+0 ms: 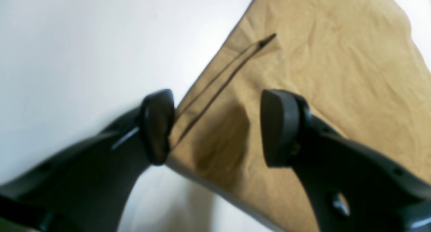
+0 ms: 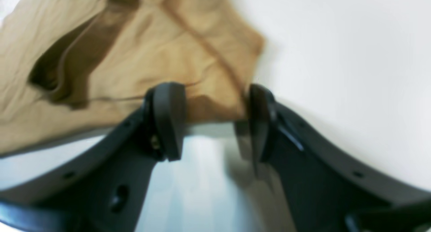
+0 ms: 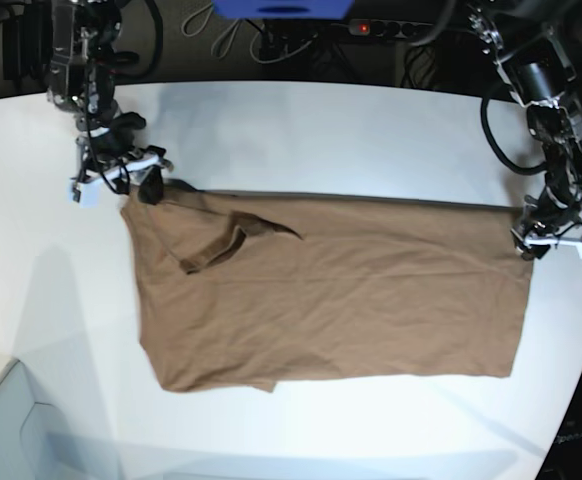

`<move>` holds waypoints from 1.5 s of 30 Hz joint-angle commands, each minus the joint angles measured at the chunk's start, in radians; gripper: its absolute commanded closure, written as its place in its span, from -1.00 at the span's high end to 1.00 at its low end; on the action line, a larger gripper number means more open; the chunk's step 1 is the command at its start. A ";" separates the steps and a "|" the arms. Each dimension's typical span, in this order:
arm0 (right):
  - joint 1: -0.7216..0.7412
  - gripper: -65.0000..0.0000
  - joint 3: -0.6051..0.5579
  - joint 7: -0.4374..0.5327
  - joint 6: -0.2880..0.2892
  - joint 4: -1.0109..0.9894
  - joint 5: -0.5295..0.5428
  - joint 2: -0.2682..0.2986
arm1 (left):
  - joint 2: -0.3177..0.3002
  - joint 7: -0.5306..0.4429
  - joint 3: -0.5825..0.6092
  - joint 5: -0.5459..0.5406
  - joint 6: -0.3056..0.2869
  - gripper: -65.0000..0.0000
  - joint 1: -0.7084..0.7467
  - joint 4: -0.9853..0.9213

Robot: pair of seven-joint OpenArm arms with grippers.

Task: Layout the t-shirt on the table in an organized manner, then fold the t-shirt properly
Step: 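Pull the shirt edge away from the hem with both grippers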

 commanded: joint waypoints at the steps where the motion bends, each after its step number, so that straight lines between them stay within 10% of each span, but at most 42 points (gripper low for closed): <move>1: 0.003 -0.05 -0.009 -0.006 0.011 0.013 0.008 0.007 | -0.001 0.059 0.002 0.014 0.017 0.23 0.002 -0.020; 10: 0.026 -0.32 -0.018 -0.004 0.011 0.006 0.008 0.003 | -0.001 0.059 0.006 0.014 0.017 0.14 -0.002 -0.096; 15: 0.024 -1.00 -0.012 -0.012 0.011 0.008 0.009 0.004 | -0.002 0.059 0.006 0.011 0.015 -0.58 0.004 -0.105; 19: 0.001 -1.00 -0.012 -0.006 0.011 0.016 0.011 0.004 | -0.005 0.069 0.005 0.011 0.015 -1.00 0.012 -0.099; 45: -0.336 -1.00 0.021 -0.004 0.011 0.290 0.011 -0.002 | -0.041 0.070 -0.002 -0.057 0.014 -1.00 0.312 0.130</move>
